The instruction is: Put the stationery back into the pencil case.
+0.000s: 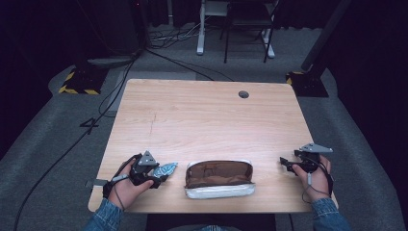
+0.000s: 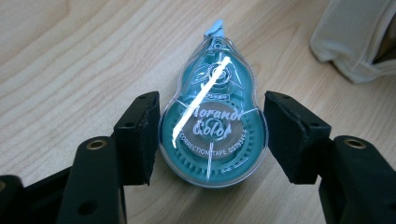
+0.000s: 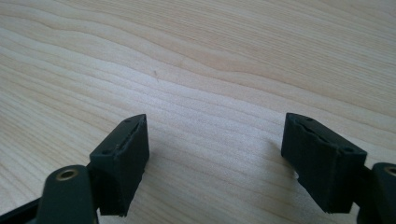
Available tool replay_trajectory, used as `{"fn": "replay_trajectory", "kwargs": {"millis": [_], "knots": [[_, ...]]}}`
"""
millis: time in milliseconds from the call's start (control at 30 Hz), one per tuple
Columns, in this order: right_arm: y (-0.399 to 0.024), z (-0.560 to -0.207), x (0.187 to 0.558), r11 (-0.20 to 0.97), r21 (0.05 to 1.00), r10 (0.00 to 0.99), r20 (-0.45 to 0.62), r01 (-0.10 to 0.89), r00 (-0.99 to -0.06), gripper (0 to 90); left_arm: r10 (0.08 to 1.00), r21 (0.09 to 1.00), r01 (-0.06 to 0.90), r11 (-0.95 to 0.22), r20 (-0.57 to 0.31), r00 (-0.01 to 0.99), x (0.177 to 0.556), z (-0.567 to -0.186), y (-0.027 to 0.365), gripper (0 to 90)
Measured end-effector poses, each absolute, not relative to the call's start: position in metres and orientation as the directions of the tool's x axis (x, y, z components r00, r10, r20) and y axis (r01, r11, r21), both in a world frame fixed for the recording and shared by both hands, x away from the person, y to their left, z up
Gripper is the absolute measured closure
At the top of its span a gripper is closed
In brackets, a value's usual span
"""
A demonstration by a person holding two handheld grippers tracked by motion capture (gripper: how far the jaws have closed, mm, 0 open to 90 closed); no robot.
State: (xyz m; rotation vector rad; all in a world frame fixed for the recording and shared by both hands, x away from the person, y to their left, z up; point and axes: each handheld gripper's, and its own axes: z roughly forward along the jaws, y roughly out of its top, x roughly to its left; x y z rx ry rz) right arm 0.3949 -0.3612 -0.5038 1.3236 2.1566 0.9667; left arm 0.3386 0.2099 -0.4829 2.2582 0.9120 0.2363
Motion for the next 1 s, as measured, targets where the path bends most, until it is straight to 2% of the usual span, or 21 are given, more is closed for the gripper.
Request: {"fn": "replay_trajectory", "kwargs": {"millis": [500, 1000], "knots": [[-0.361, -0.504, 0.395, 0.302, 0.747, 0.892, -0.001, 0.592, -0.452, 23.8, 0.656, 0.751, 0.478, -0.455, -0.081, 0.751, 0.329, -0.451, 0.211, 38.8], [-0.361, -0.504, 0.395, 0.304, 0.748, 0.890, -0.002, 0.590, -0.456, 23.8, 0.585, 0.810, 0.382, -0.445, -0.060, 0.809, 0.308, -0.413, 0.192, 38.7]]}}
